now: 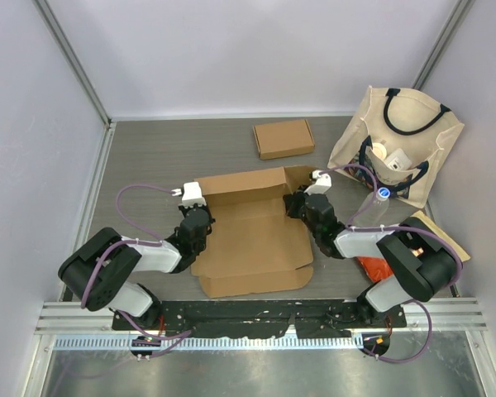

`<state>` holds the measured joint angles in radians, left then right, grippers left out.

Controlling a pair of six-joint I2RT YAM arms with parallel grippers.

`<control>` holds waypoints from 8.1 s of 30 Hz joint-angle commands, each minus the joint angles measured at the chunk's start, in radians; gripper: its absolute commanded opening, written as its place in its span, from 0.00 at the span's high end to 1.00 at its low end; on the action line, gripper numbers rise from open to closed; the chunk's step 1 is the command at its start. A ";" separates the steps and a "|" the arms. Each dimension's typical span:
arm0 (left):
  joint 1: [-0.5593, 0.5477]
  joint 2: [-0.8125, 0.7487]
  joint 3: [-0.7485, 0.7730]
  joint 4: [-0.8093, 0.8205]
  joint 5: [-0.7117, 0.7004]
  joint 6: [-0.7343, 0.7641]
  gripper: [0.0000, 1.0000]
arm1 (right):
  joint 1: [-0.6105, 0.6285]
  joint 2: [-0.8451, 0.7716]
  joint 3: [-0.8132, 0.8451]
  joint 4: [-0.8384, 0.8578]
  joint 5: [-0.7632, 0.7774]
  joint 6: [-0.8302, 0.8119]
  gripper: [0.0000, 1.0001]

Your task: Fold the paper box

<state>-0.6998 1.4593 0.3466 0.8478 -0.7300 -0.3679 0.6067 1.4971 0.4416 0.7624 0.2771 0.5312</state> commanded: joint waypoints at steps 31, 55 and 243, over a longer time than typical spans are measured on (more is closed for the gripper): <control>0.002 -0.007 0.005 0.036 0.029 -0.039 1.00 | -0.036 0.095 0.028 0.052 -0.119 0.053 0.99; 0.005 0.010 -0.006 0.066 -0.008 0.044 1.00 | -0.044 -0.212 0.876 -1.612 0.174 -0.440 0.41; 0.002 -0.390 0.037 -0.569 0.056 -0.195 0.26 | -0.019 -0.491 -0.020 -0.556 -0.174 -0.074 0.25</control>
<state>-0.6987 1.2591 0.3645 0.5320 -0.7116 -0.4637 0.6434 1.0878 0.3511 0.4534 0.2039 0.3298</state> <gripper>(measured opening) 0.674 0.748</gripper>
